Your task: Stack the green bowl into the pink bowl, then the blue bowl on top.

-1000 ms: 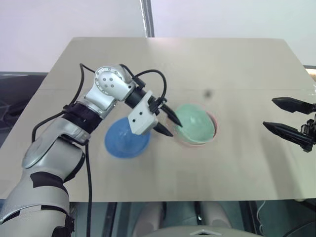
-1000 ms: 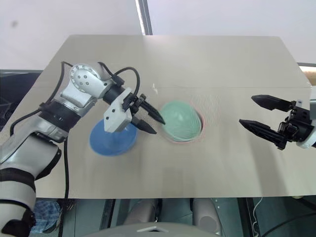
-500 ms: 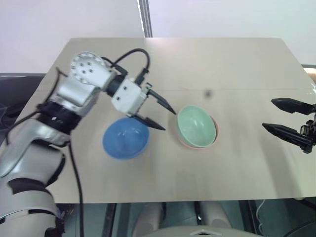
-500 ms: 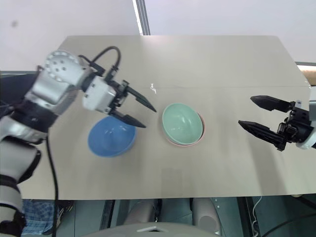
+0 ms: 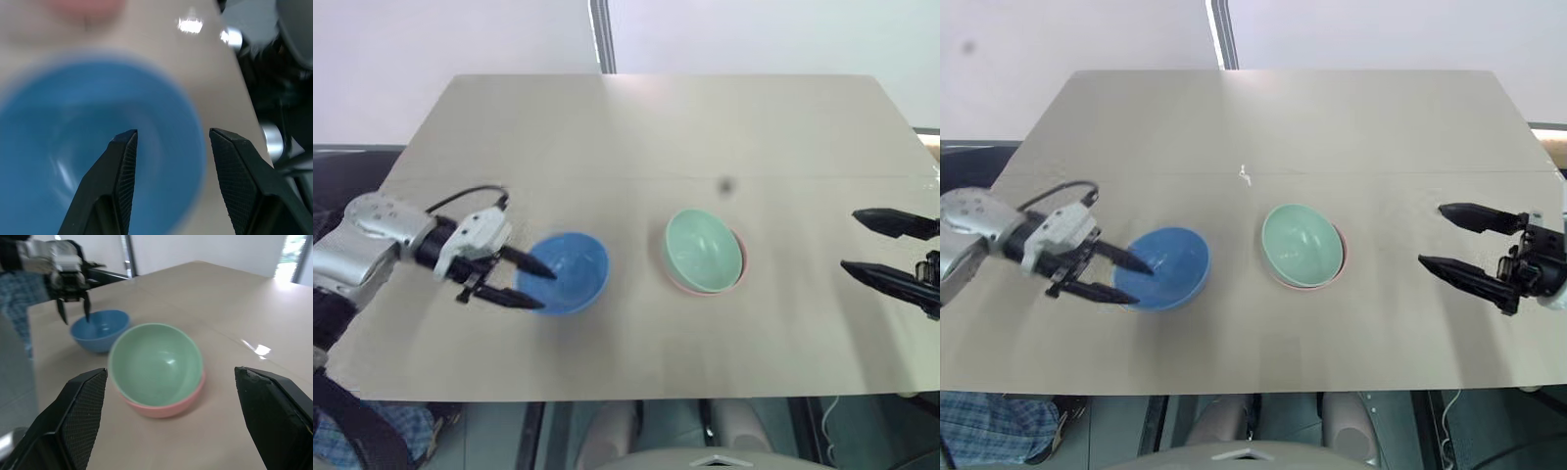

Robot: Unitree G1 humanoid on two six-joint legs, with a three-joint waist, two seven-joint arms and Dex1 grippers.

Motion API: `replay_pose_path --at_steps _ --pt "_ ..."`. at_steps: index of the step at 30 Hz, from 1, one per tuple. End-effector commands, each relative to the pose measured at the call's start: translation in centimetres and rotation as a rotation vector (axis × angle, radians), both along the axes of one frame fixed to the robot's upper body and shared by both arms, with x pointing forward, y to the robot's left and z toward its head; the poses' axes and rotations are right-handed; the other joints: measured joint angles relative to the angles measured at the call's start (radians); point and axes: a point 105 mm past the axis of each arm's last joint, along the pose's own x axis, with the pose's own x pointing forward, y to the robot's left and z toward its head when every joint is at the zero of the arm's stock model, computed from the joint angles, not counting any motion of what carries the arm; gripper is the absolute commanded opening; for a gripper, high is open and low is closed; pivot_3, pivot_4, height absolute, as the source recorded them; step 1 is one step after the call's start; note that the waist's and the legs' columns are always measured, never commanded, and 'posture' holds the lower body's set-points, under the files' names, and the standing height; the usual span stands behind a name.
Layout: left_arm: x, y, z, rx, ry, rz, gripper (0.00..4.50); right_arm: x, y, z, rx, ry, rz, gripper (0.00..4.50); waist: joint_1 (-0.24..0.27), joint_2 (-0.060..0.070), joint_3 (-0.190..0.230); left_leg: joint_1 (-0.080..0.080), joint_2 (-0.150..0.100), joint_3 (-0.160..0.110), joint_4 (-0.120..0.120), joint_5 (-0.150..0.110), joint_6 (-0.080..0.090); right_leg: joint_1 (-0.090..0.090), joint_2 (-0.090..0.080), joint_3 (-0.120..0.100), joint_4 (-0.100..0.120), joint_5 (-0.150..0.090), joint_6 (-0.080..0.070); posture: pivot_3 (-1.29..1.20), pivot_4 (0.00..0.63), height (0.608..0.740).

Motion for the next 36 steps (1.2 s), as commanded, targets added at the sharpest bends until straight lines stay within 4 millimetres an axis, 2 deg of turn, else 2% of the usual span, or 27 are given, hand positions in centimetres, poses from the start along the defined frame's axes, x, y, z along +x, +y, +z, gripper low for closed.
replay_pose_path --at_steps 1,5,8,14,17,26,31,36 --pt "-0.3 0.6 0.7 -0.003 -0.044 0.02 2.46 -1.3 1.1 1.8 -0.012 -0.054 0.108 4.5 0.002 0.0 0.0 0.0 0.001 0.0 0.0 0.0 0.0 0.0 0.0 0.0 0.0 0.0 0.0 0.0 0.15 0.74" --pt "-1.6 0.8 -0.7 0.003 -0.012 0.024 2.46 -2.7 2.7 1.5 -0.067 -0.027 0.243 4.5 0.002 0.002 0.001 0.0 0.003 0.0 0.0 0.0 0.0 0.0 0.0 0.0 0.0 0.0 0.0 0.0 0.15 0.74" --pt "-1.8 0.7 -0.9 -0.001 -0.017 0.031 2.46 -3.3 3.3 1.3 -0.12 -0.021 0.306 4.5 0.004 0.002 0.001 0.0 0.004 0.0 0.0 0.0 0.0 0.0 0.0 -0.001 -0.001 0.0 0.0 0.0 0.15 0.74" --pt "-2.1 0.4 -0.9 0.012 -0.032 0.017 2.46 -3.3 3.7 1.2 -0.161 -0.027 0.34 4.5 0.003 0.002 0.001 0.0 0.004 0.001 0.0 0.0 0.001 0.0 0.0 0.0 0.0 0.0 0.0 0.0 0.15 0.74" --pt "-2.5 0.4 -1.5 0.066 -0.048 -0.028 2.46 -3.1 3.5 0.9 -0.174 -0.025 0.327 4.5 0.003 0.002 0.001 0.0 0.004 0.001 -0.001 0.0 0.0 0.0 0.0 0.0 -0.001 0.0 0.0 0.0 0.15 0.74" --pt "-0.6 -0.3 -2.5 0.143 -0.172 -0.102 2.46 -2.9 3.6 0.8 -0.161 -0.039 0.293 4.5 0.006 0.003 0.002 0.0 0.004 0.001 -0.001 0.0 0.0 0.0 0.0 0.0 -0.001 0.0 0.0 0.0 0.15 0.74" --pt "0.7 -1.3 -1.9 0.138 -0.254 -0.142 2.46 -2.8 3.6 0.8 -0.155 -0.045 0.282 4.5 0.005 0.002 0.002 0.0 0.003 0.001 -0.001 0.0 0.0 0.0 0.0 0.0 -0.001 0.0 0.0 0.0 0.15 0.74" --pt "0.9 -2.3 -1.3 0.117 -0.296 -0.196 2.46 -2.7 3.6 0.8 -0.152 -0.052 0.272 4.5 0.003 0.002 0.002 0.0 0.004 0.001 -0.001 0.0 0.0 0.0 0.0 0.0 -0.001 0.0 0.0 0.0 0.15 0.74"
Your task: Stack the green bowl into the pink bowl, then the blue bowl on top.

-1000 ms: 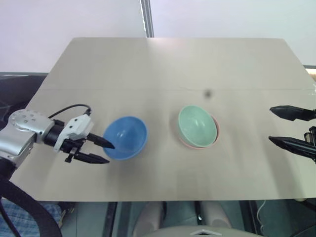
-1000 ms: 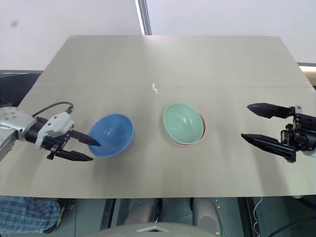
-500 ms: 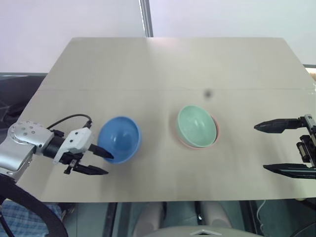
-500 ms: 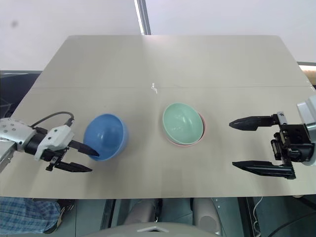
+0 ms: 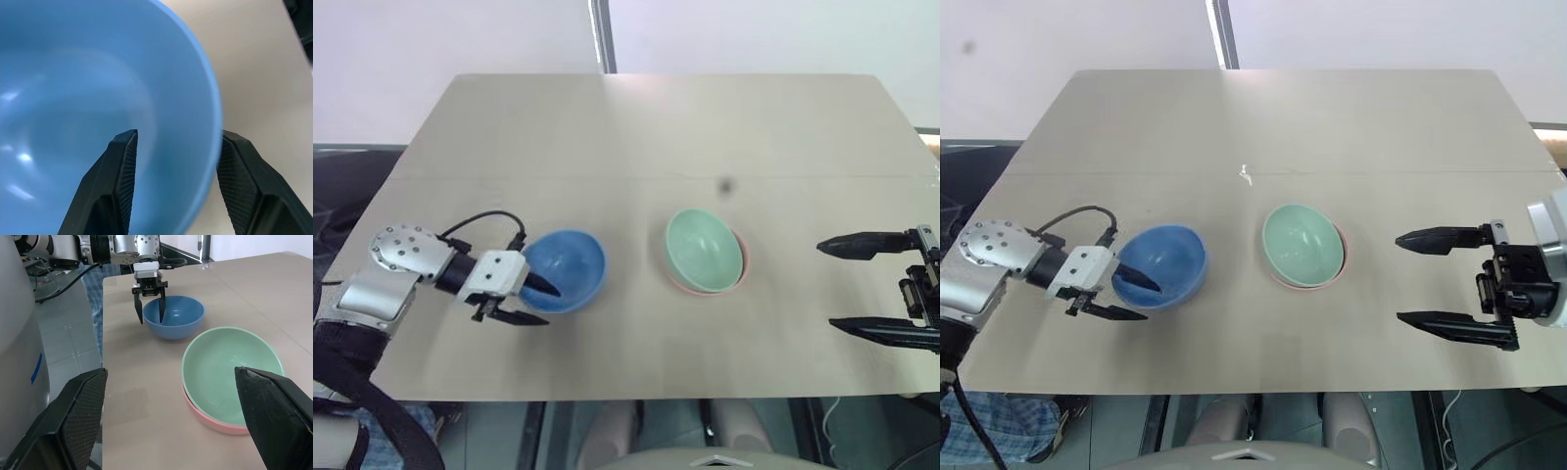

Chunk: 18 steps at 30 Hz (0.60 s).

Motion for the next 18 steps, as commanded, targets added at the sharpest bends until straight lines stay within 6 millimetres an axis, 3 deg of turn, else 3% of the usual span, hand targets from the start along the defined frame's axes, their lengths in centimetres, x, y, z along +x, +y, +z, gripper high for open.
replay_pose_path --at_steps 1,2,3,7,18 --pt "-0.1 -0.8 0.9 -0.029 -0.023 -0.043 2.46 -0.3 0.2 0.4 -0.001 -0.039 0.007 4.5 0.0 0.0 0.0 0.0 0.0 0.0 0.0 0.0 0.0 0.0 0.0 0.0 0.0 0.0 0.0 0.0 0.15 0.74" --pt "-0.2 -0.9 0.9 -0.034 -0.017 -0.049 1.96 -0.3 0.2 0.4 0.0 -0.039 0.005 4.5 0.0 0.0 0.0 0.0 0.0 0.0 0.0 0.0 0.0 0.0 0.0 0.0 0.0 0.0 0.0 0.0 0.15 0.74" --pt "-0.3 -0.9 0.9 -0.034 -0.013 -0.053 1.82 -0.3 0.1 0.4 0.0 -0.04 0.004 4.5 0.001 0.0 0.0 0.0 0.0 0.0 0.0 0.0 0.0 0.0 0.0 0.0 0.0 0.0 0.0 0.0 0.15 0.74" --pt "-0.3 -0.7 0.9 -0.027 -0.012 -0.054 0.11 -0.2 0.0 0.4 0.0 -0.041 -0.001 4.5 0.002 0.0 0.0 0.0 0.0 0.0 0.0 0.0 0.0 0.0 0.0 0.0 0.0 0.0 0.0 0.0 0.15 0.74" --pt "0.0 -1.1 1.9 -0.036 -0.058 -0.086 0.11 0.0 -0.2 0.2 0.002 -0.043 -0.012 4.5 0.0 0.001 0.0 0.0 0.0 0.0 0.0 0.0 0.0 0.0 0.0 0.0 0.0 0.0 0.0 0.0 0.15 0.74"
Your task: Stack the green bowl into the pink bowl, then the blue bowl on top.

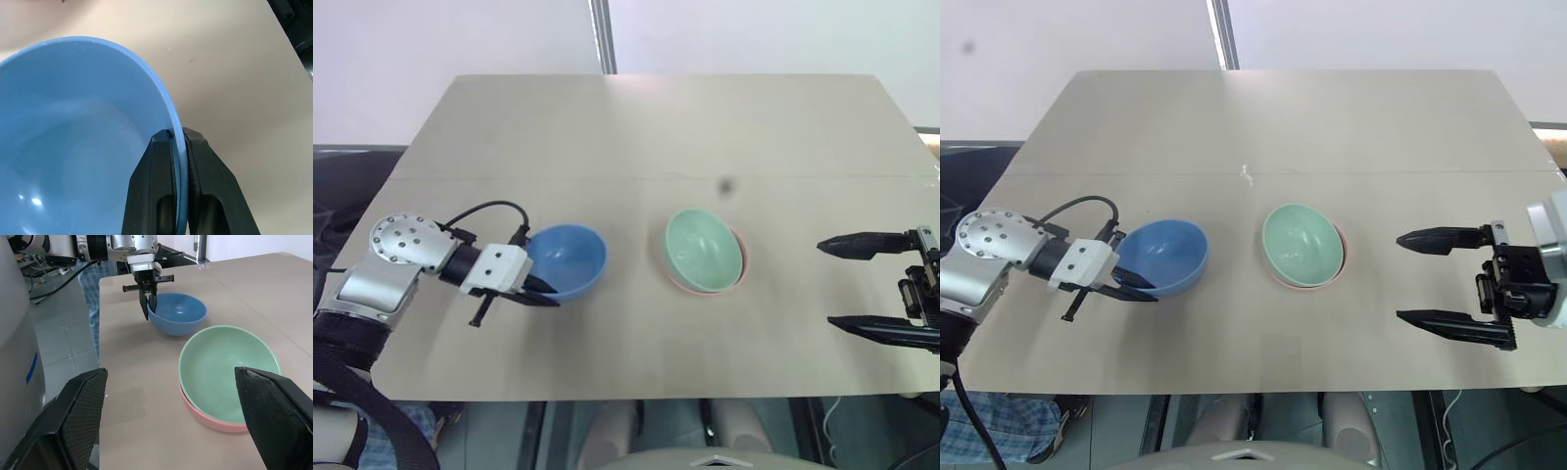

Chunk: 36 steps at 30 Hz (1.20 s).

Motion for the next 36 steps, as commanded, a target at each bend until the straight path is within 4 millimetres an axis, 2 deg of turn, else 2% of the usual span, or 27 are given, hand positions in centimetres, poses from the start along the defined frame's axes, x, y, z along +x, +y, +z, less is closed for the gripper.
replay_pose_path --at_steps 1,3,6,9,12,15,19,21,23,29,36 --pt "0.5 -0.4 1.3 0.001 -0.058 -0.031 0.11 -0.1 0.0 0.4 -0.001 -0.038 0.001 4.5 0.0 0.0 0.0 0.0 0.0 0.0 0.0 0.0 0.0 0.0 0.0 0.0 0.0 0.0 0.0 0.0 0.15 0.74" --pt "1.4 -1.0 2.9 -0.019 -0.118 -0.046 0.11 -0.1 -0.1 0.4 -0.002 -0.037 0.0 4.5 0.005 -0.001 0.0 0.0 0.0 0.0 0.0 0.0 0.0 0.0 0.0 0.0 0.0 0.0 0.0 0.0 0.15 0.74" --pt "2.4 -3.0 6.6 -0.1 -0.213 -0.089 0.11 0.0 -0.2 0.4 -0.004 -0.038 -0.005 4.5 0.011 -0.002 0.001 -0.001 -0.001 -0.002 0.001 0.0 0.0 0.0 0.0 -0.002 0.0 0.0 0.0 0.0 0.15 0.74" --pt "2.3 -4.3 9.7 -0.134 -0.26 -0.14 0.11 0.1 -0.2 0.3 -0.004 -0.039 -0.01 4.5 0.012 -0.002 0.001 -0.002 -0.003 -0.002 0.001 0.0 0.0 0.0 0.0 -0.002 0.0 0.0 0.0 0.0 0.15 0.74" --pt "2.5 -5.1 11.8 -0.156 -0.327 -0.183 0.11 0.1 -0.2 0.2 -0.003 -0.04 -0.016 4.5 0.001 -0.002 0.001 -0.002 -0.003 -0.001 0.001 0.002 -0.003 0.0 0.0 -0.001 -0.001 0.0 0.0 0.0 0.15 0.74" --pt "3.4 -7.0 13.1 -0.202 -0.407 -0.246 0.11 0.2 -0.2 0.1 0.0 -0.043 -0.02 4.5 0.001 -0.002 0.001 -0.001 -0.003 -0.001 0.001 0.001 -0.003 0.0 0.0 -0.001 -0.001 0.0 0.0 0.0 0.15 0.74" --pt "3.3 -9.8 13.3 -0.258 -0.452 -0.363 0.11 0.3 -0.2 0.2 0.002 -0.049 -0.024 4.5 0.002 -0.002 0.001 -0.002 -0.004 -0.001 0.002 0.002 -0.003 0.0 0.0 -0.001 0.0 0.0 0.0 0.0 0.15 0.74" --pt "2.7 -12.0 12.5 -0.316 -0.424 -0.444 0.11 0.4 -0.1 0.1 0.003 -0.054 -0.028 4.5 -0.002 -0.003 0.001 -0.002 -0.004 -0.001 0.002 0.002 -0.003 0.0 0.0 -0.001 0.0 0.0 0.0 0.0 0.15 0.74" --pt "2.3 -13.2 11.2 -0.315 -0.405 -0.502 0.11 0.4 0.0 0.1 0.006 -0.057 -0.029 4.5 0.0 -0.003 0.002 -0.002 -0.004 -0.001 0.002 0.002 -0.004 0.0 0.0 -0.001 0.0 0.0 0.0 0.0 0.15 0.74" --pt "3.5 -14.9 10.2 -0.349 -0.438 -0.524 0.11 0.6 -0.1 0.4 0.003 -0.077 -0.05 4.5 0.003 -0.003 0.001 -0.002 -0.005 -0.001 0.002 0.002 -0.004 0.001 0.0 -0.001 0.0 0.0 0.0 0.0 0.15 0.74" --pt "4.5 -14.0 8.6 -0.277 -0.425 -0.496 0.11 0.5 -0.2 0.5 0.002 -0.083 -0.063 4.5 0.0 -0.003 0.002 -0.002 -0.005 -0.002 0.002 0.002 -0.004 0.0 0.0 -0.001 0.0 0.0 0.0 0.0 0.15 0.74"
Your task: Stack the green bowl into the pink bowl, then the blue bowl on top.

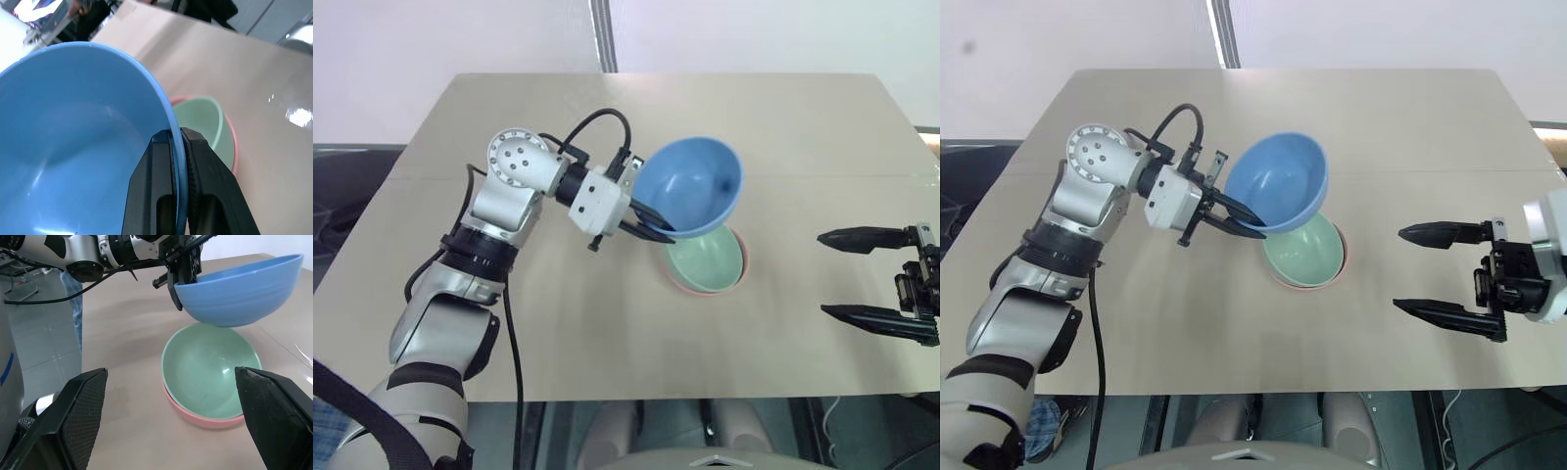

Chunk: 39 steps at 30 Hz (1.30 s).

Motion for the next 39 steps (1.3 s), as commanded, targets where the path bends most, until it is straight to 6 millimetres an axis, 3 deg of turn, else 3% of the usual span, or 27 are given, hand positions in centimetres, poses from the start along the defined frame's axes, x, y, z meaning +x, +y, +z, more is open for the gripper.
replay_pose_path --at_steps 1,2,3,5,8,12,19,27,31,39 --pt "0.6 0.2 0.4 0.006 -0.041 0.012 0.11 -0.3 0.0 0.8 -0.007 -0.053 -0.004 4.5 0.002 0.0 0.0 0.0 0.0 0.0 0.0 0.0 0.0 0.0 0.0 0.0 0.0 0.0 0.0 0.0 0.15 0.74" --pt "0.6 0.2 0.4 0.002 -0.037 0.014 0.11 -0.3 0.0 0.8 -0.007 -0.053 -0.005 4.5 0.003 0.0 0.0 0.0 0.0 0.0 0.0 0.0 0.0 0.0 0.0 0.0 0.0 0.0 0.0 0.0 0.15 0.74" --pt "0.6 0.0 0.4 -0.004 -0.033 0.009 0.83 -0.3 0.0 0.8 -0.007 -0.054 -0.006 4.5 0.005 0.0 0.0 0.0 0.0 0.0 0.0 0.0 0.0 0.0 0.0 0.0 0.0 0.0 0.0 0.0 0.15 0.74" --pt "0.4 -0.2 0.5 -0.017 -0.035 -0.007 1.24 -0.3 0.1 0.8 -0.007 -0.054 -0.006 4.5 0.006 0.0 0.0 0.0 0.0 -0.001 0.0 0.0 0.0 0.0 0.0 -0.001 0.0 0.0 0.0 0.0 0.15 0.74" --pt "0.3 -0.6 0.9 -0.054 -0.043 -0.026 2.84 -0.2 0.1 0.9 -0.006 -0.055 -0.006 4.5 0.006 0.0 0.0 -0.001 0.0 -0.001 0.0 0.0 0.0 0.0 0.0 -0.001 0.0 0.0 0.0 0.0 0.15 0.74" --pt "0.3 -0.8 1.2 -0.08 -0.05 -0.04 4.47 -0.2 0.1 0.9 -0.004 -0.055 -0.007 4.5 0.006 0.0 0.0 0.0 0.0 -0.001 0.0 0.0 0.0 0.0 0.0 0.0 0.0 0.0 0.0 0.0 0.15 0.74" --pt "0.4 -0.8 1.2 -0.079 -0.067 -0.034 4.47 -0.1 0.1 0.8 -0.001 -0.056 -0.012 4.5 0.004 0.0 0.0 0.0 0.0 -0.001 0.0 0.0 0.0 0.0 0.0 0.0 0.0 0.0 0.0 0.0 0.15 0.74" --pt "1.3 2.1 0.3 0.093 -0.087 0.066 4.47 0.0 0.0 0.6 -0.003 -0.052 -0.02 4.5 0.001 0.0 0.0 0.0 0.0 -0.001 0.0 0.0 0.0 0.0 0.0 0.0 0.0 0.0 0.0 0.0 0.15 0.74" --pt "1.8 3.5 -1.0 0.177 -0.09 0.104 4.47 0.1 0.0 0.8 -0.002 -0.055 -0.02 4.5 0.003 0.0 0.0 0.0 0.0 -0.001 0.0 0.0 0.0 0.0 0.0 -0.001 0.0 0.0 0.0 0.0 0.15 0.74" --pt "3.4 4.6 -3.6 0.266 -0.122 0.137 4.47 0.2 0.0 0.9 -0.003 -0.059 -0.018 4.5 0.003 0.0 0.0 -0.001 -0.001 -0.001 0.0 0.0 0.0 0.0 0.0 -0.001 0.0 0.0 0.0 0.0 0.15 0.74"
